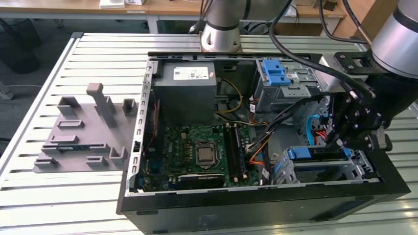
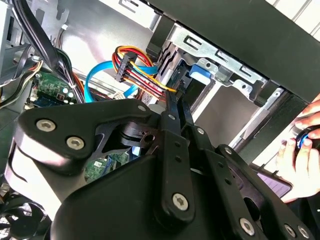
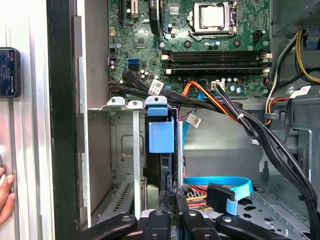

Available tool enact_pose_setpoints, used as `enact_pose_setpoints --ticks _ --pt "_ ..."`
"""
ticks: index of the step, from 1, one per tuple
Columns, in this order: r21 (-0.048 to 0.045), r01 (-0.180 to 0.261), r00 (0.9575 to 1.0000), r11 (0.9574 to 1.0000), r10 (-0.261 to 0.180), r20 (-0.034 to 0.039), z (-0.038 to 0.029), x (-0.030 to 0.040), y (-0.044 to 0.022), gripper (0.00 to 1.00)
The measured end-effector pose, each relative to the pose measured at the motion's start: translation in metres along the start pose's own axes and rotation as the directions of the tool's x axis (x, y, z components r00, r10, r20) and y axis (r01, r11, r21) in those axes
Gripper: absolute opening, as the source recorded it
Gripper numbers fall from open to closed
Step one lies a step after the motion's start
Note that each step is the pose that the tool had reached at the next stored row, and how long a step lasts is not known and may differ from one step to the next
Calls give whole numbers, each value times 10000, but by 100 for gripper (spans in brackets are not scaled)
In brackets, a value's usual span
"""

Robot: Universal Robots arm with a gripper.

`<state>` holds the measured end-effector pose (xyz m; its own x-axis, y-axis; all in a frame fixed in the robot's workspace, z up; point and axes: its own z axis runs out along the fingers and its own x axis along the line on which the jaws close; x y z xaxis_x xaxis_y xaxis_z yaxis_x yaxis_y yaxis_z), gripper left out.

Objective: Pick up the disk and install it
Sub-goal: 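Insert the first disk wire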

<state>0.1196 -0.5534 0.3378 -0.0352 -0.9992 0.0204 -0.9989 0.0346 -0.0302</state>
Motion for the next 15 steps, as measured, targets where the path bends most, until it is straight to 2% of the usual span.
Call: enact_pose_setpoints --ticks 6,15 --pt "-37 -81 10000 10000 81 -2 12 9 -2 16" --pt "-166 -258 9997 9995 258 -14 21 8 -24 16"
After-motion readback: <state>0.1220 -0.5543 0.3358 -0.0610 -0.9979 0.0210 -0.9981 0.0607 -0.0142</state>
